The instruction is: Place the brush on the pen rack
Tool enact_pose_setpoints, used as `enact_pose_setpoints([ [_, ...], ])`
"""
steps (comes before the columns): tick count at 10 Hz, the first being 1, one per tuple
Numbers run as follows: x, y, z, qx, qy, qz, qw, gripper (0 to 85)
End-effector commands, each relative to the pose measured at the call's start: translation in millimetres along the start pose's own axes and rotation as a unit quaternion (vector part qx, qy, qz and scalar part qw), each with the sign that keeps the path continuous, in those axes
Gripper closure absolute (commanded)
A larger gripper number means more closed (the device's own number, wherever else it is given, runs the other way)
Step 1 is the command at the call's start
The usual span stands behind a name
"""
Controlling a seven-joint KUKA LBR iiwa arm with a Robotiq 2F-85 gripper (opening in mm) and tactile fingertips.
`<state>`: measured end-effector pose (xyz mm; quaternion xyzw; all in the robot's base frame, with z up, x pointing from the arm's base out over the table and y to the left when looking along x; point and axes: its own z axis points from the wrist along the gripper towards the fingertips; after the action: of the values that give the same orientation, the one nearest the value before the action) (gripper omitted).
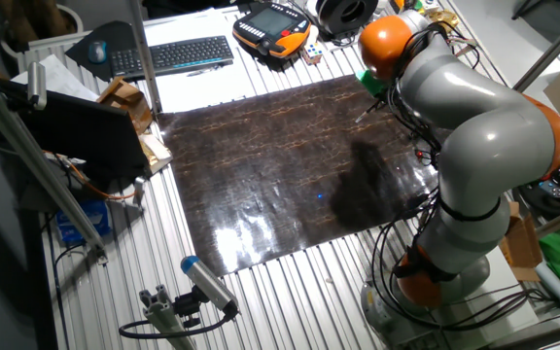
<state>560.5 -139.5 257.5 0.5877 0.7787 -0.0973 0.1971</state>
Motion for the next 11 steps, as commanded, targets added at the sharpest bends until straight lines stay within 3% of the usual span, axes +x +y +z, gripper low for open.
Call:
enact_pose_setpoints([
  [1, -0.1, -0.1, 0.0, -0.001, 0.0, 0.0, 1.0, 84.0],
  [4, -16.0, -4.2, -4.0, 0.002, 0.011, -0.008, 1.0, 84.0],
  [7, -31.4, -5.5, -1.7, 0.001, 0.012, -0.017, 1.0, 84.0],
  [11, -40.2, -5.9, 0.7, 0.001, 0.021, -0.023, 1.0, 84.0],
])
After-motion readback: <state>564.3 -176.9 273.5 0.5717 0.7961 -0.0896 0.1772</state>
